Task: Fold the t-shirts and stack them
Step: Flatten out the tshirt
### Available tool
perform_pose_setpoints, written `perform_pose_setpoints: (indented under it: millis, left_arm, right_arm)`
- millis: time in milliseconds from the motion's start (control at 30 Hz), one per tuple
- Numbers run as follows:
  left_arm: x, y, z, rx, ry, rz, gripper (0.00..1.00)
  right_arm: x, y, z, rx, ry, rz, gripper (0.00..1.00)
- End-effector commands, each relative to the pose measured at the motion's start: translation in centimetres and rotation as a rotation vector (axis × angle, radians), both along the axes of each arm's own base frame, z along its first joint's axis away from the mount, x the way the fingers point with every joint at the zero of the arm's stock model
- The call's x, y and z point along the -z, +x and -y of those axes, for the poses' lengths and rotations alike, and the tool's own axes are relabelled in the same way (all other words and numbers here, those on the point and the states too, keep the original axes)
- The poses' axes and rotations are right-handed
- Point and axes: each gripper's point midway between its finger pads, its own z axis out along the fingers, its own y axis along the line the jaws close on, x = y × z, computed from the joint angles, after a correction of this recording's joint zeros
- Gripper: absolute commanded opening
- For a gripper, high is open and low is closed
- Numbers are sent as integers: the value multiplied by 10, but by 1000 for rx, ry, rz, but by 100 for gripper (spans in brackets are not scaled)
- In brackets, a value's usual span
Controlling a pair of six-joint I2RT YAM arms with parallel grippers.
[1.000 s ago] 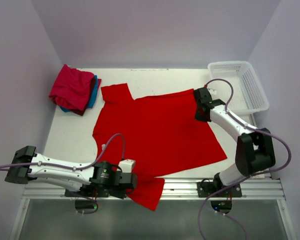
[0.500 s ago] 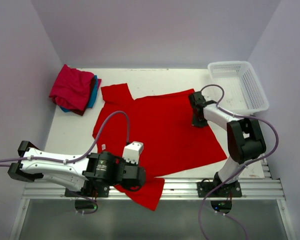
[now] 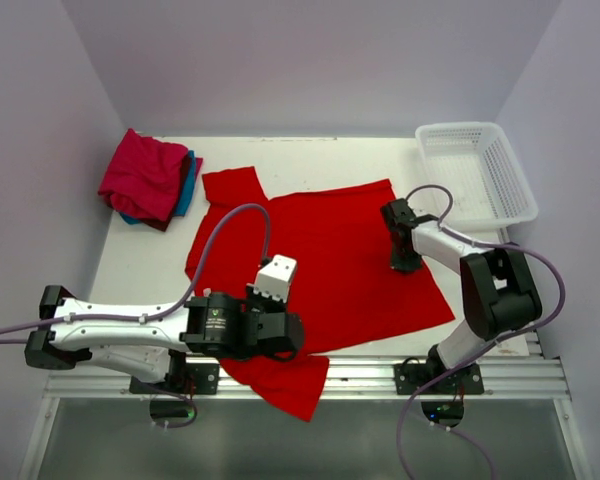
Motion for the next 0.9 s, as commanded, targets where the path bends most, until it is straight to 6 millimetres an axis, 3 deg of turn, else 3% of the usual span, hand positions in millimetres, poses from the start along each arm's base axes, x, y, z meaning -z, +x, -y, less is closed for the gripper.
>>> perform_pose_setpoints:
  millis: [0,33,100,200,400,467,700,833,867]
  left_arm:
    - [-24,42,22,12,-61,173,0]
    - [-16,47,21,19,-52,169,0]
    - [-23,65,23,11,-110,195,0]
    - [-19,84,17,-8,-120,213,0]
    - [-34,102,16,-37,-131,258,0]
    - [-34,103,17,-37,-125,263,0]
    - [-35,104,17,-40,-137,269,0]
    - [-32,103,19,-35,-137,260,0]
    - [-32,103,20,-35,-142,258,0]
  right_arm:
    - [-9,-22,-1,4,10,-23,0]
    - [-10,-24,0,6,6,-22,0]
    - [-11,-32,2,11,2,-25,0]
    - [-11,-41,2,17,5,-30,0]
    - [-8,-42,1,10,10,-15,0]
    - [-16,-34,-4,-3,21,21,0]
    - [-85,22,-30,-97,107,324,0]
    - [-75,44,-43,-150,109,271,0]
    - [-48,43,-45,-156,89,173,0]
